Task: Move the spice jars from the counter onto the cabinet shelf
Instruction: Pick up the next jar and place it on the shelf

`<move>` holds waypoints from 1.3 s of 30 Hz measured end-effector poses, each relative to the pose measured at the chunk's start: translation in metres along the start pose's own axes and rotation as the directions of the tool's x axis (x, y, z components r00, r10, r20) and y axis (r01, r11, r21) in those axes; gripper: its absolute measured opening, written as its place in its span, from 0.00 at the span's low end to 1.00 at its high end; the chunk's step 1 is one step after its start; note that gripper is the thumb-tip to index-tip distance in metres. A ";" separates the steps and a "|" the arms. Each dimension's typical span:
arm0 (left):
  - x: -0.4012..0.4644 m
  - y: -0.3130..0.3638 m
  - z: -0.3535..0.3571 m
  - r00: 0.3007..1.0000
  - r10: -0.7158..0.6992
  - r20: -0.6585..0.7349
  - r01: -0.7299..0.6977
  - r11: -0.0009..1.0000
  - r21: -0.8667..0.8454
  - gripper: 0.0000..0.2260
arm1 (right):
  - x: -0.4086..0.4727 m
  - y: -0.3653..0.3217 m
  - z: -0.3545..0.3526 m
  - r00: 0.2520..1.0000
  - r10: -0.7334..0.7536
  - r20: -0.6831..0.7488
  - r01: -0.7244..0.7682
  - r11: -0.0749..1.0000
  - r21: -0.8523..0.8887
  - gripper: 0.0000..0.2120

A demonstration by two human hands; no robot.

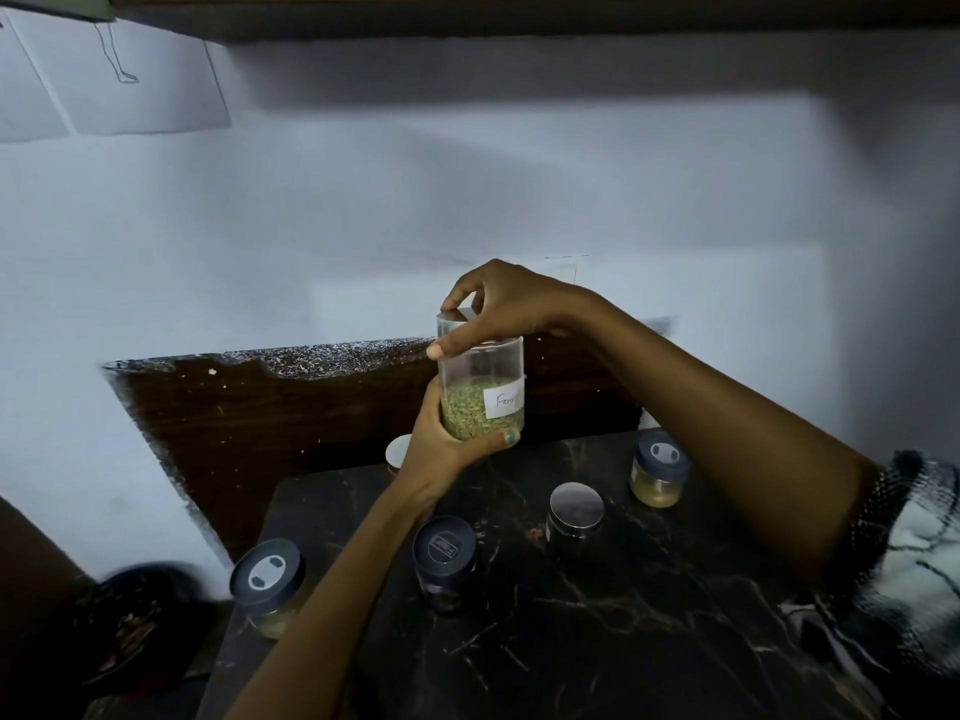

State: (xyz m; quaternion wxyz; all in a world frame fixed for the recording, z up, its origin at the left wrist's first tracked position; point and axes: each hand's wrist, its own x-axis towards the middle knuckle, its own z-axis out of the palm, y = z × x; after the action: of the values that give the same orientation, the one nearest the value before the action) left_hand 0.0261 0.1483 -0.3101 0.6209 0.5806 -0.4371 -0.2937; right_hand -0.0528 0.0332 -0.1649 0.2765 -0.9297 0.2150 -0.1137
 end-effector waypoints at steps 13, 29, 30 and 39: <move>0.007 -0.003 -0.005 0.994 -0.026 0.106 0.041 0.988 -0.146 0.34 | -0.004 0.010 -0.006 0.998 0.012 0.068 -0.025 0.982 0.187 0.26; 0.012 0.020 -0.010 0.995 0.096 -0.039 -0.097 0.995 -0.039 0.42 | -0.016 0.011 -0.009 0.998 0.043 -0.037 -0.022 0.896 0.443 0.25; 0.015 0.027 -0.012 0.991 0.124 -0.049 -0.126 0.991 -0.034 0.42 | -0.018 0.009 -0.010 0.998 0.046 -0.046 -0.018 0.872 0.490 0.26; 0.053 0.113 -0.023 0.941 0.316 -0.119 -0.320 0.947 -0.015 0.33 | -0.018 -0.007 -0.017 0.945 -0.075 -0.317 0.278 0.693 0.666 0.16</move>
State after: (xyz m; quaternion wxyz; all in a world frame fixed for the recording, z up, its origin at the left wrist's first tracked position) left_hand 0.0538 0.1296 -0.1872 0.6943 0.5074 -0.4837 -0.1631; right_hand -0.0720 0.0392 -0.1487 0.5651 -0.7468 0.0992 -0.3363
